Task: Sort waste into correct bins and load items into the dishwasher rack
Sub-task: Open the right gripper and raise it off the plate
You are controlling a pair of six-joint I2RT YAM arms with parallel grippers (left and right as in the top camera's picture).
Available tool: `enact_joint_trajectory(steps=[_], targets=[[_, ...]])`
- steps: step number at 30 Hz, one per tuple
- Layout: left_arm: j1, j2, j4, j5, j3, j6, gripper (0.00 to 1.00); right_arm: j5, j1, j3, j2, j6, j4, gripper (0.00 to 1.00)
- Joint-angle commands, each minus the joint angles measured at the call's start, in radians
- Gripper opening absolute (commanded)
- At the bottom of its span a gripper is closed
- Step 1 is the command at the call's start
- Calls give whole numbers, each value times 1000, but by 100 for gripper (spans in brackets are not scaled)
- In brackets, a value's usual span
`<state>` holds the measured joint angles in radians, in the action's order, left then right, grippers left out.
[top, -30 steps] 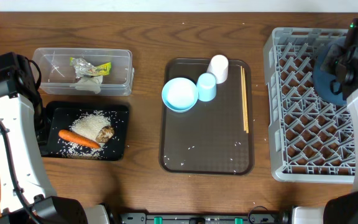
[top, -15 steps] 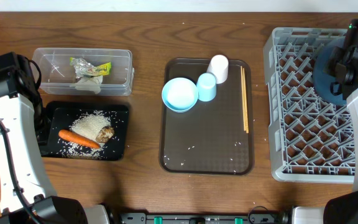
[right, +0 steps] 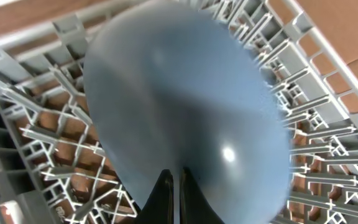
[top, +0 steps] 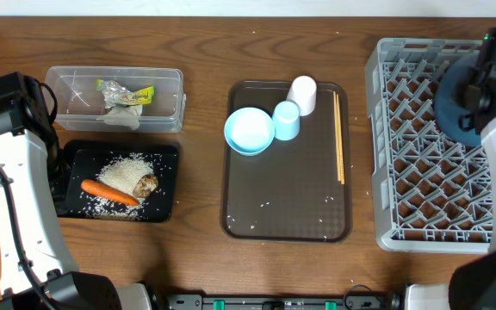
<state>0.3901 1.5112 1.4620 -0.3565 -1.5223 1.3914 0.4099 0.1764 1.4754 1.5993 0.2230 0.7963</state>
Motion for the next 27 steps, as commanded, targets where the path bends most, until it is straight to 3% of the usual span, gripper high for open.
enact_joint_trajectory(steps=[1,27], targets=[[4,5,6,-10,2,13,98,37,6,7,42,7,5,1],[4,5,6,-10,2,13,98,77,30,8,-39,27,7,5]])
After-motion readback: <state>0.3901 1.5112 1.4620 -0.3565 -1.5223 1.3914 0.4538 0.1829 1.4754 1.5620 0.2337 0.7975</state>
